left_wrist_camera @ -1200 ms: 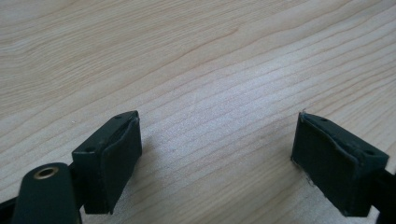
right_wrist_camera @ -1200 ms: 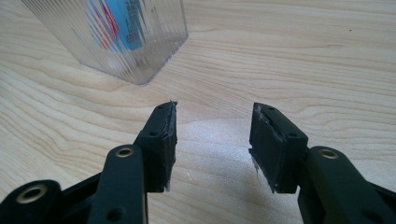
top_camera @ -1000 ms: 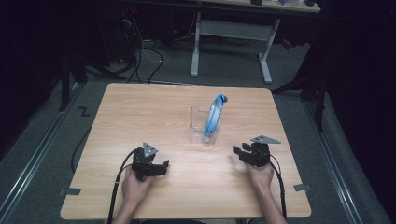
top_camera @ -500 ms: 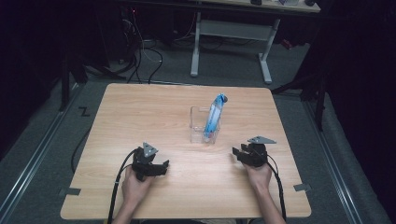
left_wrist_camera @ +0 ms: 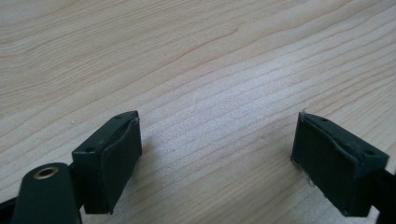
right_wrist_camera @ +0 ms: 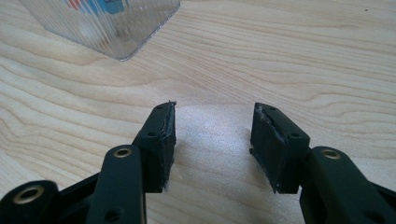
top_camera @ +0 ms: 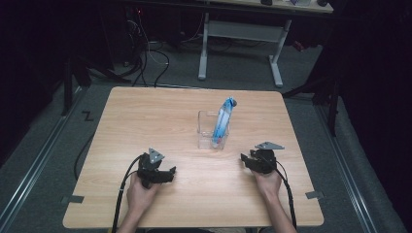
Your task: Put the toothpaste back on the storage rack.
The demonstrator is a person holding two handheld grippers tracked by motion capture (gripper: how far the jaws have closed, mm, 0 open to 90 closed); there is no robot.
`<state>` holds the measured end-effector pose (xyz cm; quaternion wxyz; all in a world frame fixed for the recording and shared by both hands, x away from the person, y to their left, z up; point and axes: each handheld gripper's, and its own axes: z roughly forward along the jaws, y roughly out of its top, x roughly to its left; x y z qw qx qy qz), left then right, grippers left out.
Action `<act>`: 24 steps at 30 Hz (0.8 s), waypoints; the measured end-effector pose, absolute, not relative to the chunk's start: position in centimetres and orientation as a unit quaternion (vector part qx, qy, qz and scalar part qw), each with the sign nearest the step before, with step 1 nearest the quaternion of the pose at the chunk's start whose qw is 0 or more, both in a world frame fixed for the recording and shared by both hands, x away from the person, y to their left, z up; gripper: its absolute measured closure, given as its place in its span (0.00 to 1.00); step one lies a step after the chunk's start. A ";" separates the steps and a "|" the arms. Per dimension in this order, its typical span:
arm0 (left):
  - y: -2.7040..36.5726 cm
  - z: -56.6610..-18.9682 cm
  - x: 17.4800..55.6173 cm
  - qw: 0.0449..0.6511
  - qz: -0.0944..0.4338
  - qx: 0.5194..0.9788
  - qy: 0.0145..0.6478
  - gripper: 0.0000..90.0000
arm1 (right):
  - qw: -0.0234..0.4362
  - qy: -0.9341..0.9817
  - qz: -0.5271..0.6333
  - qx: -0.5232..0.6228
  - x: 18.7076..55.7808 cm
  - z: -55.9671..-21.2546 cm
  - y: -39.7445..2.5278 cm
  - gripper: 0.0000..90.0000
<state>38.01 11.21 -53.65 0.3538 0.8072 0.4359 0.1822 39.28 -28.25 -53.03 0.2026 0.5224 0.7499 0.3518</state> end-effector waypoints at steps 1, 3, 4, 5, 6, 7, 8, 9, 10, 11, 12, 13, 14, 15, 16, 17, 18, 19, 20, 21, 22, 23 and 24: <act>11.2 -53.6 38.0 0.354 0.182 0.807 0.436 0.18 | 0.204 0.750 0.351 0.522 39.3 -53.0 -28.2 0.56; 11.2 -53.6 38.0 0.354 0.182 0.807 0.436 0.18 | 0.207 0.752 0.349 0.520 39.3 -53.0 -28.1 0.55; 11.2 -53.6 38.0 0.354 0.182 0.807 0.436 0.18 | 0.209 0.753 0.348 0.517 39.3 -53.1 -28.1 0.55; 11.2 -53.6 38.0 0.354 0.182 0.807 0.436 0.18 | 0.210 0.753 0.346 0.518 39.3 -53.1 -28.0 0.55; 11.2 -53.6 38.0 0.354 0.182 0.807 0.436 0.18 | 0.212 0.755 0.344 0.517 39.2 -53.1 -28.0 0.55; 11.2 -53.6 38.0 0.354 0.182 0.807 0.436 0.18 | 0.215 0.756 0.342 0.516 39.2 -53.1 -27.9 0.54; 11.2 -53.6 38.0 0.354 0.182 0.807 0.436 0.18 | 0.218 0.758 0.339 0.512 39.2 -53.1 -27.8 0.54; 11.2 -53.6 38.0 0.354 0.182 0.807 0.436 0.18 | 0.220 0.760 0.336 0.511 39.2 -53.1 -27.7 0.53; 11.2 -53.6 38.0 0.354 0.182 0.807 0.436 0.18 | 0.224 0.762 0.332 0.508 39.2 -53.1 -27.6 0.53; 11.2 -53.6 38.0 0.353 0.182 0.807 0.436 0.18 | 0.229 0.766 0.328 0.503 39.2 -53.1 -27.5 0.52; 11.2 -53.6 38.0 0.353 0.182 0.808 0.436 0.18 | 0.230 0.766 0.327 0.504 39.2 -53.1 -27.4 0.51; 11.2 -53.6 38.0 0.353 0.182 0.808 0.436 0.18 | 0.229 0.766 0.327 0.504 39.2 -53.1 -27.5 0.50; 11.2 -53.6 38.0 0.353 0.182 0.807 0.436 0.18 | 0.229 0.766 0.326 0.505 39.2 -53.1 -27.5 0.49; 11.2 -53.6 38.0 0.353 0.182 0.807 0.436 0.18 | 0.230 0.765 0.325 0.506 39.2 -53.1 -27.5 0.48; 11.2 -53.6 38.0 0.353 0.182 0.807 0.436 0.18 | 0.230 0.765 0.325 0.507 39.2 -53.1 -27.5 0.47; 11.2 -53.7 38.0 0.354 0.182 0.807 0.436 0.18 | 0.230 0.764 0.325 0.508 39.2 -53.1 -27.5 0.46; 11.2 -53.7 38.0 0.354 0.182 0.807 0.436 0.18 | 0.229 0.762 0.324 0.511 39.2 -53.1 -27.5 0.45; 11.2 -53.7 38.0 0.354 0.182 0.807 0.436 0.18 | 0.230 0.762 0.324 0.512 39.3 -53.1 -27.5 0.45; 11.2 -53.7 38.0 0.354 0.182 0.807 0.436 0.18 | 0.230 0.761 0.324 0.512 39.3 -53.1 -27.5 0.45; 11.2 -53.7 38.0 0.354 0.182 0.807 0.436 0.18 | 0.230 0.761 0.323 0.513 39.2 -53.1 -27.5 0.45; 11.2 -53.7 38.0 0.354 0.182 0.807 0.436 0.18 | 0.230 0.761 0.323 0.513 39.2 -53.1 -27.5 0.45; 11.2 -53.7 38.0 0.354 0.182 0.807 0.436 0.18 | 0.230 0.761 0.323 0.514 39.2 -53.1 -27.5 0.44; 11.2 -53.7 38.0 0.354 0.182 0.807 0.437 0.18 | 0.231 0.761 0.323 0.514 39.2 -53.1 -27.5 0.44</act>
